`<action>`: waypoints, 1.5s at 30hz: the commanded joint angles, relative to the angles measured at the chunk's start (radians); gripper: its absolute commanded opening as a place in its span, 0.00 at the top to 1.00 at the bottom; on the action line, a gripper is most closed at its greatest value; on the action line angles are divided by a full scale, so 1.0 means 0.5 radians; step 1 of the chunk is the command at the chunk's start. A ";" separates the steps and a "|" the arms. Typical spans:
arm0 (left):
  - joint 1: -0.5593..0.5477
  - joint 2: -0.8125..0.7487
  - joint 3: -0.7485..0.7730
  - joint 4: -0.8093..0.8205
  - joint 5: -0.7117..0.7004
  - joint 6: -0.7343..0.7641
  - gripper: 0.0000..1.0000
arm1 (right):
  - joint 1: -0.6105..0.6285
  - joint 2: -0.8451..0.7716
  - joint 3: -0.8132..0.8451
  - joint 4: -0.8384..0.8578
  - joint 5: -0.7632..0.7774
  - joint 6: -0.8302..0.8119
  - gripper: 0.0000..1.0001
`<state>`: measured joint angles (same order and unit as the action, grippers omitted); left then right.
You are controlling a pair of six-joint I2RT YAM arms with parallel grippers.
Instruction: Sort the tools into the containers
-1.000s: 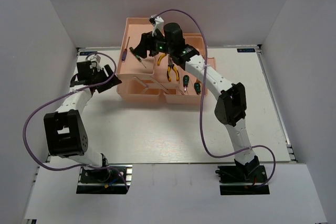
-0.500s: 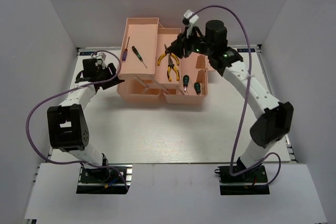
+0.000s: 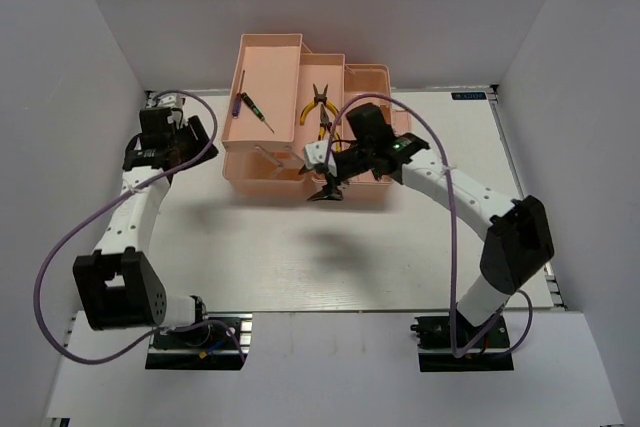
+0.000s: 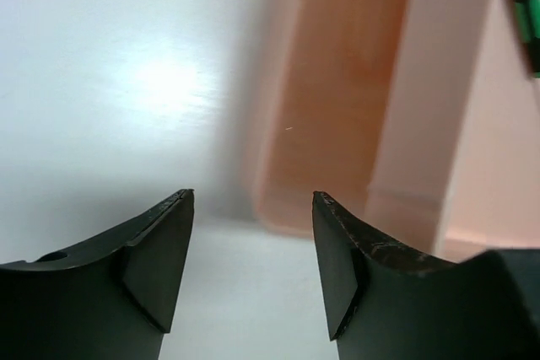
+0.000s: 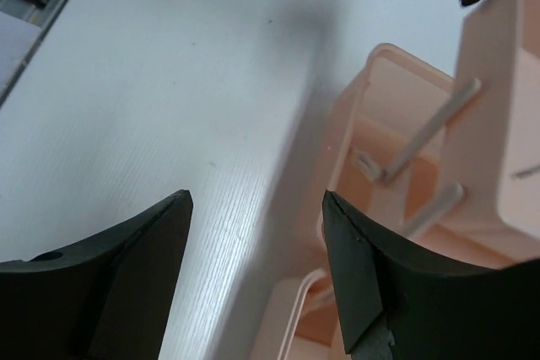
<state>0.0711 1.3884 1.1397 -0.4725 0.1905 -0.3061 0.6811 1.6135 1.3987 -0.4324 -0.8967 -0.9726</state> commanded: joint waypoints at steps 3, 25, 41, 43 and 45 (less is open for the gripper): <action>0.042 -0.319 -0.009 -0.469 -0.504 -0.087 0.32 | 0.270 0.224 0.083 0.337 0.234 -0.129 0.31; 0.042 -0.764 -0.469 -0.580 -0.504 -0.357 0.29 | 0.638 0.859 0.396 1.059 1.201 -0.175 0.35; 0.042 -0.724 -0.604 -0.519 -0.372 -0.495 0.29 | 0.595 1.188 0.737 0.690 1.296 -0.248 0.59; 0.042 -0.724 -0.671 -0.457 -0.305 -0.526 0.29 | 0.592 1.145 0.719 0.644 1.287 -0.242 0.91; 0.042 -0.706 -0.708 -0.396 -0.262 -0.575 0.29 | 0.592 1.108 0.685 0.653 1.272 -0.236 1.00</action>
<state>0.0898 1.0363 0.8143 -0.7200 -0.0036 -0.5537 0.9791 2.2124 1.7386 -0.0460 -0.2584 -1.0451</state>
